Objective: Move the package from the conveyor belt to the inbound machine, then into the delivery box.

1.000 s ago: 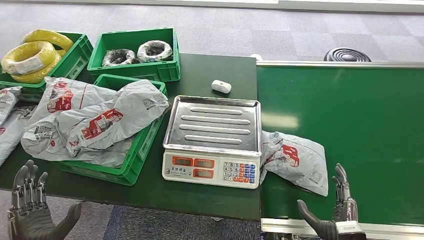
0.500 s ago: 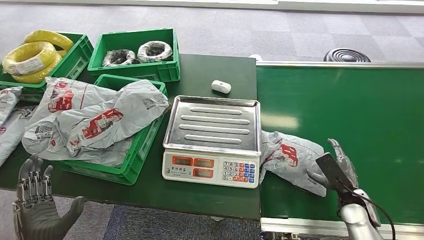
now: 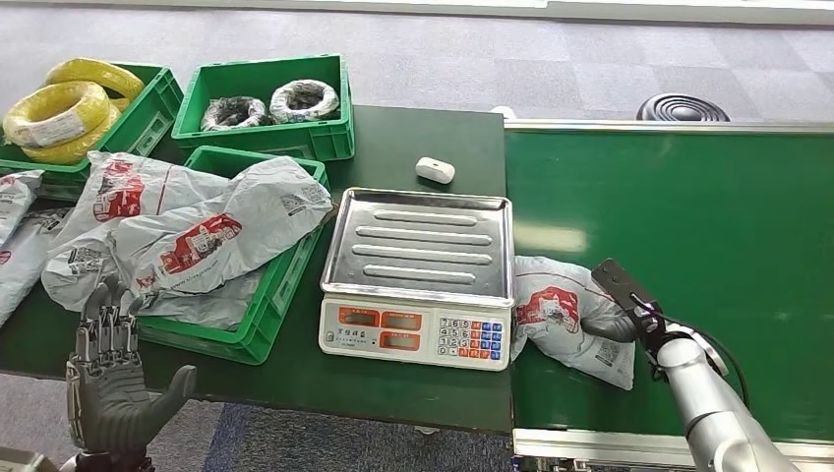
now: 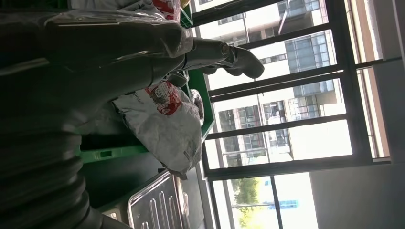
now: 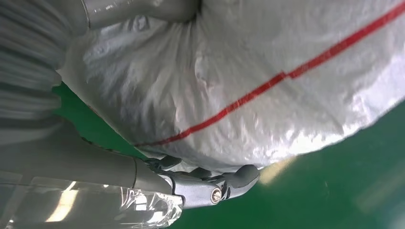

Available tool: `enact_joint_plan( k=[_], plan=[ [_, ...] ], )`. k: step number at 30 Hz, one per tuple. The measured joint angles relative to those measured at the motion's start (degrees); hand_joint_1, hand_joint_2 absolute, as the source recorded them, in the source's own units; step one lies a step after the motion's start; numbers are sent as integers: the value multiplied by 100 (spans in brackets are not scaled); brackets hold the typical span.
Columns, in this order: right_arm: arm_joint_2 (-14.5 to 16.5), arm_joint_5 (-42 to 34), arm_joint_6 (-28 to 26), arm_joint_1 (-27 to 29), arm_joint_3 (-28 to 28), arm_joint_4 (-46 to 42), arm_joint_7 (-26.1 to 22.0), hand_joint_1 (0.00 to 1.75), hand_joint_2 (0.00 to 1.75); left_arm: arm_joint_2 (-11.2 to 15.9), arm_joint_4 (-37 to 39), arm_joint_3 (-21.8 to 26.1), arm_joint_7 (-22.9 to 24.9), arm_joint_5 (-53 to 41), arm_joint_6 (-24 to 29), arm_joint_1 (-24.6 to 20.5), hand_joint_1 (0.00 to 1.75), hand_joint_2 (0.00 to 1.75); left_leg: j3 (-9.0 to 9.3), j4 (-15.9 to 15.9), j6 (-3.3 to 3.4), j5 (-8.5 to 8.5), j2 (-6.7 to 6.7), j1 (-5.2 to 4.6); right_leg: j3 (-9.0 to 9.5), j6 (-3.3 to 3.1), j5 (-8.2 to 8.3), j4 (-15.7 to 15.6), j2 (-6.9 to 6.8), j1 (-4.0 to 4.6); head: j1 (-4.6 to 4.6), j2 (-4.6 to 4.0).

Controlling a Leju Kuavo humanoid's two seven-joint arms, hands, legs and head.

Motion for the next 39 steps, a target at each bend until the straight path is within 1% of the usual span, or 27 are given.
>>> enact_joint_plan(
  k=[1, 2, 5, 12, 14, 16, 18, 21, 22, 24, 27, 29, 31, 35, 39],
  plan=[
    [8, 34, 56, -65, 28, 72, 27, 171, 175, 8, 13, -2, 1, -2, -4, -2, 0, 175, 1, 0, 0, 0, 1, 0, 0, 0, 0, 0, 1, 0, -1, 0],
    [15, 59, 91, -125, 52, 132, 45, 173, 175, 14, 21, -3, 2, -5, -12, 1, 0, 175, 2, 0, 0, 0, 1, 0, 0, 0, 0, 0, 1, 0, 0, 0],
    [25, 89, 56, -268, 83, 248, 45, 175, 175, 22, 28, -4, 2, -35, -62, 22, 0, 175, 2, 0, 0, 0, 0, 1, 1, 0, 0, 0, 0, 1, -1, 0],
    [23, -33, -462, -363, -33, 232, -138, 175, 175, 13, 8, 25, 27, -129, -220, 91, 0, 175, -2, 0, 0, 1, -3, 0, 1, 0, 0, 0, -2, 0, 0, 0],
    [10, -54, -627, -372, -113, 172, -116, 175, 175, 9, -14, 29, 32, -172, -234, 102, 0, 175, -5, 1, 0, 1, -3, -1, -1, 0, 1, 0, -3, -1, 0, 0],
    [-10, -22, -1000, -381, -213, 44, 81, 175, 175, 6, -52, 26, 33, -267, -235, 101, 0, 175, -9, 2, 1, 1, -6, -2, -5, 1, 1, 0, -4, -2, -1, 0],
    [-46, 113, -1511, -395, -353, -217, 458, 175, 175, 5, -108, 2, 40, -378, -214, 92, 0, 175, -15, 3, 1, 1, -12, -3, -9, 1, 1, 0, -9, -4, -2, 0],
    [-98, 651, -2490, -405, -660, -903, 1150, 175, 175, 4, -189, -99, 50, -534, -116, 61, 0, 175, -19, 4, 1, 2, -17, -4, -12, 1, 1, 1, -14, -5, 0, 0],
    [-107, 854, -2789, -400, -780, -1184, 1298, 175, 175, 4, -209, -147, 45, -577, -66, 41, 0, 175, -21, 4, 1, 2, -19, -4, -13, 1, 1, 1, -15, -5, 0, 0],
    [-113, 1132, -3176, -391, -1012, -1771, 1361, 175, 175, 8, -228, -250, 25, -633, 49, -18, 0, 175, -22, 4, 1, 1, -19, -4, -14, 2, 1, 1, -13, -6, -1, 0],
    [-74, 1263, -3417, -409, -1200, -2589, 1016, 175, 175, 38, -227, -390, -9, -649, 191, -156, 0, 175, -24, 3, 1, 1, -14, -4, -15, 1, 1, 2, -10, -4, -1, 0],
    [4, 1251, -3279, -481, -1162, -3034, 626, 175, 175, 80, -215, -451, -16, -584, 207, -266, 0, 175, -22, 2, 1, 1, -7, -2, -15, -1, 3, 3, -5, -2, -2, 0],
    [111, 1160, -2892, -621, -1004, -3302, 282, 175, 175, 131, -171, -486, -17, -496, 157, -408, 0, 175, -18, 1, -1, 3, -2, -1, -16, -3, 4, 5, -1, 0, -2, 0],
    [385, 789, -1599, -1003, -466, -3425, -297, 175, 175, 220, 148, -523, -17, -470, 3, -822, 0, 175, -23, 1, -6, 22, -13, 2, -20, -6, 9, 10, -10, 3, -1, 0],
    [805, 649, -459, -1503, 231, -3089, -577, 175, 175, 272, 751, -523, -1, -491, -149, -1434, 0, 175, -39, 1, -10, 41, -15, 2, -36, -10, 26, 15, -12, 4, -1, 0]
  ],
)
